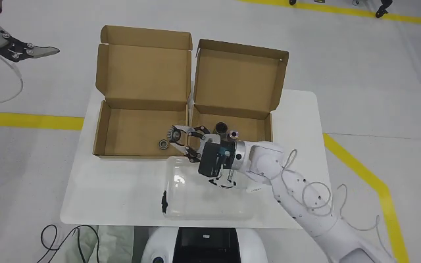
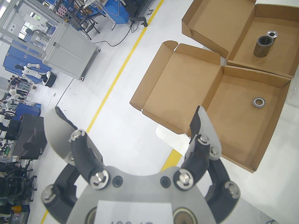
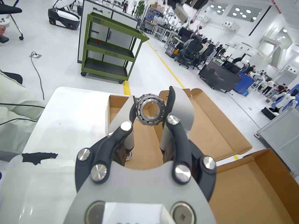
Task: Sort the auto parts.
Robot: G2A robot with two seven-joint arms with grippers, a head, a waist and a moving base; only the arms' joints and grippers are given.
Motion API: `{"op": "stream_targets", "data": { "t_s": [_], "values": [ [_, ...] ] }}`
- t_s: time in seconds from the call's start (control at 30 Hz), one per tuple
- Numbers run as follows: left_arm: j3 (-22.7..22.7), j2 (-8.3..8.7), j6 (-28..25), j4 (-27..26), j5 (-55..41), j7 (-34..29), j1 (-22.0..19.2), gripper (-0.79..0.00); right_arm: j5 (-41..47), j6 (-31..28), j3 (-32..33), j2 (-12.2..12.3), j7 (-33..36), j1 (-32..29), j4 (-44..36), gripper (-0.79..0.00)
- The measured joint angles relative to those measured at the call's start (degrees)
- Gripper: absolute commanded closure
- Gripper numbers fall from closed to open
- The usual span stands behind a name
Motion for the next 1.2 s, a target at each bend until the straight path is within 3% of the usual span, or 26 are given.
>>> {"op": "stream_targets", "data": {
  "t_s": [0.37, 0.77, 1.2],
  "values": [
    [0.0, 0.0, 0.0, 0.0, 0.0, 0.0, 0.0, -0.785, 5.44, 0.93, -7.0, -4.3, 1.13, 6.53, 14.82, 0.0],
    [0.0, 0.0, 0.0, 0.0, 0.0, 0.0, 0.0, -0.785, 10.98, 2.59, -13.29, -10.73, 7.73, 14.63, 30.58, 0.0],
    [0.0, 0.0, 0.0, 0.0, 0.0, 0.0, 0.0, -0.785, 17.0, 2.82, -18.86, -19.89, 12.0, 22.25, 47.61, 0.0]
  ]
}}
